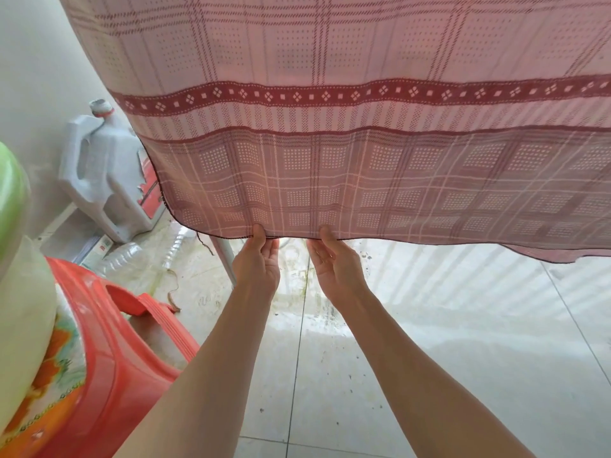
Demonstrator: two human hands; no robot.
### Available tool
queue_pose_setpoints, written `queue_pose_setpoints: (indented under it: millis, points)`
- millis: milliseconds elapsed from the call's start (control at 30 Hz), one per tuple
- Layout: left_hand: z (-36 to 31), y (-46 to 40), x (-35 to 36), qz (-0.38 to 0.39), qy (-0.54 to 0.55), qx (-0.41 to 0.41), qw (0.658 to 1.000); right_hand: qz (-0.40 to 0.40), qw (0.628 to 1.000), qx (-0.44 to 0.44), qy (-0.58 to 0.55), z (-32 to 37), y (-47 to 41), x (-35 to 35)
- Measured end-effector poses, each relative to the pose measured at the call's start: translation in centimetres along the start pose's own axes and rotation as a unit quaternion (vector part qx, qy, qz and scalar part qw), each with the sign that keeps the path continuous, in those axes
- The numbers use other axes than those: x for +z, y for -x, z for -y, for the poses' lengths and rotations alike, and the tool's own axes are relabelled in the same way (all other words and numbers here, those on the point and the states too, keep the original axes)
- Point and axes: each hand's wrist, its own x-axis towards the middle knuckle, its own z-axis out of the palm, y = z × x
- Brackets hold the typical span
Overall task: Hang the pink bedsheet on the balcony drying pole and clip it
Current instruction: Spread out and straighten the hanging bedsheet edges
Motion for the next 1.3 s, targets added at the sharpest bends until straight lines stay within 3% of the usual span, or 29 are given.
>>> queue_pose_setpoints:
  millis: [100,333,500,733,967,1167,1300]
  points:
    - [-0.4,0.2,0.3,-0.016,0.005,0.004,1.000,0.013,0.999,-0.017,-0.041,2.2,0.5,-0.4]
    - [-0.4,0.7,1.0,-0.038,-0.007,-0.016,0.999,-0.039,0.988,-0.105,-0.109,8.6,2.5,-4.4]
    - [0.6,1.2,1.5,-0.014,0.000,0.002,1.000,-0.064,0.977,-0.155,-0.132,12.8,3.3,-6.6]
    - [8.8,5.9,2.9,0.122,-0.086,-0.090,0.985,-0.069,0.981,-0.141,-0.113,13.5,3.1,-7.9]
    - [14.2,7.9,5.1,0.144,-0.090,-0.119,0.978,-0.066,0.984,-0.133,-0.096,13.5,2.6,-9.0]
    - [14.9,7.6,5.0,0.173,-0.140,-0.094,0.970,-0.031,0.984,-0.138,-0.106,13.2,2.0,-10.2]
    - [14.7,7.0,5.2,0.164,-0.117,-0.086,0.976,0.000,0.980,-0.134,-0.149,12.7,1.9,-10.5]
